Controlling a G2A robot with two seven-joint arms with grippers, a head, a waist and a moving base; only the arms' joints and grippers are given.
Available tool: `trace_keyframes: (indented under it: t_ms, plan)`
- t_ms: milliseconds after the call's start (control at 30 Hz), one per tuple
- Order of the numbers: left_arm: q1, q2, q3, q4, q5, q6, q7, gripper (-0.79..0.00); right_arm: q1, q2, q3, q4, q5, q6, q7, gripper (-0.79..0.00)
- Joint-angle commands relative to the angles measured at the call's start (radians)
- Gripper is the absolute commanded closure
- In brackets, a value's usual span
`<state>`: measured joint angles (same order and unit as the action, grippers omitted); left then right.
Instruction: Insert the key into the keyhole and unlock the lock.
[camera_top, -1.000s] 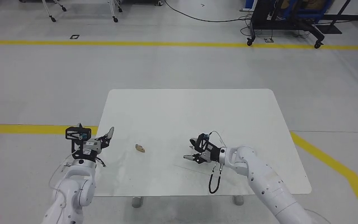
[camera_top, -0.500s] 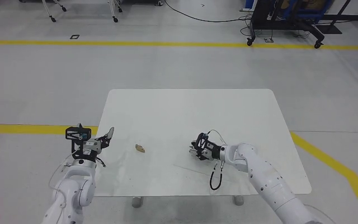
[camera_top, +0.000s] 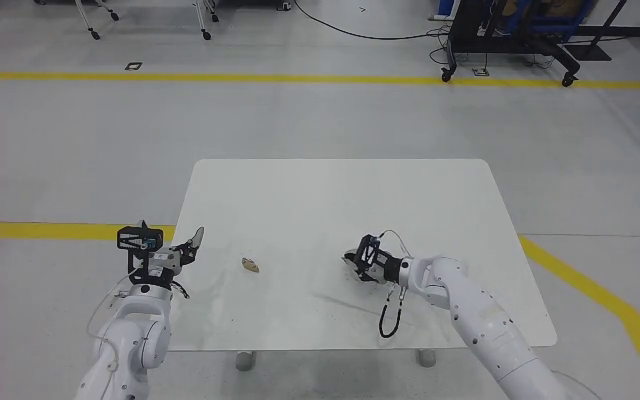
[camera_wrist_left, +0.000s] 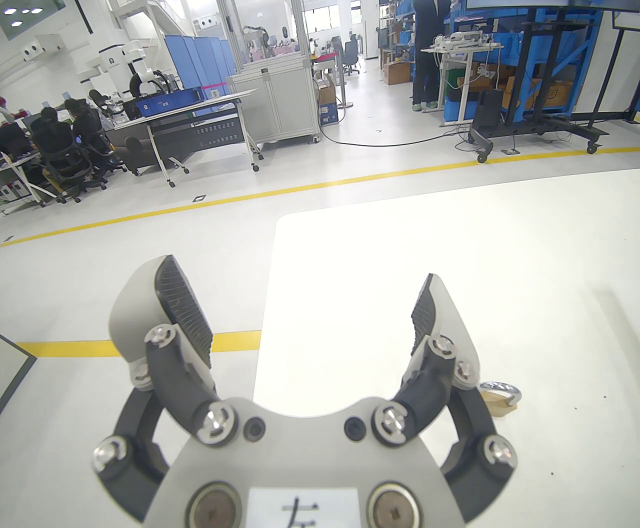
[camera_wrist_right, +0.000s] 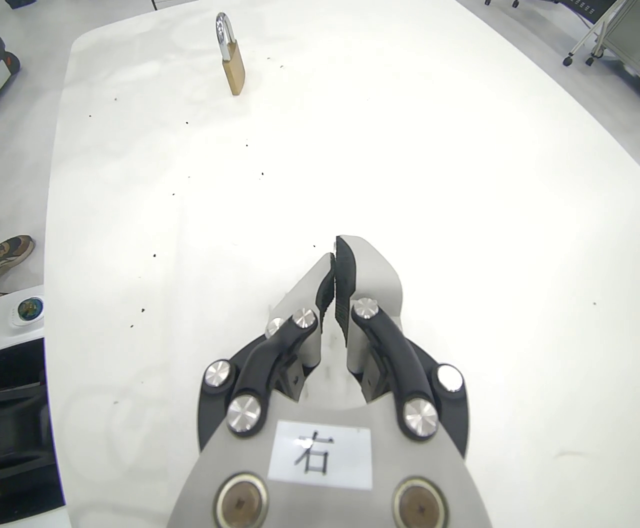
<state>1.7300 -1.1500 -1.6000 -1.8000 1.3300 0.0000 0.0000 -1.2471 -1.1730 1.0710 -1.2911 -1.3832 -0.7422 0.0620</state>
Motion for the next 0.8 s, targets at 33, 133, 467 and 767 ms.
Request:
trace_keyframes:
  t_ms: [33,133,467,767]
  plan:
    - [0.000,0.000,0.000,0.000,0.000,0.000,0.000,-0.785,-0.019,0.004,0.011,-0.010,0.006,0.009,-0.028,0.000]
    - [0.000,0.000,0.000,0.000,0.000,0.000,0.000,-0.785,-0.037,0.004,0.022,-0.012,0.033,0.032,-0.105,0.000]
    - [0.000,0.000,0.000,0.000,0.000,0.000,0.000,-0.785,-0.048,0.004,0.027,0.000,0.049,0.037,-0.184,0.000]
    - [-0.002,0.000,0.003,-0.004,-0.004,-0.003,0.001,-0.785,-0.048,0.004,0.027,0.000,0.049,0.037,-0.184,0.000]
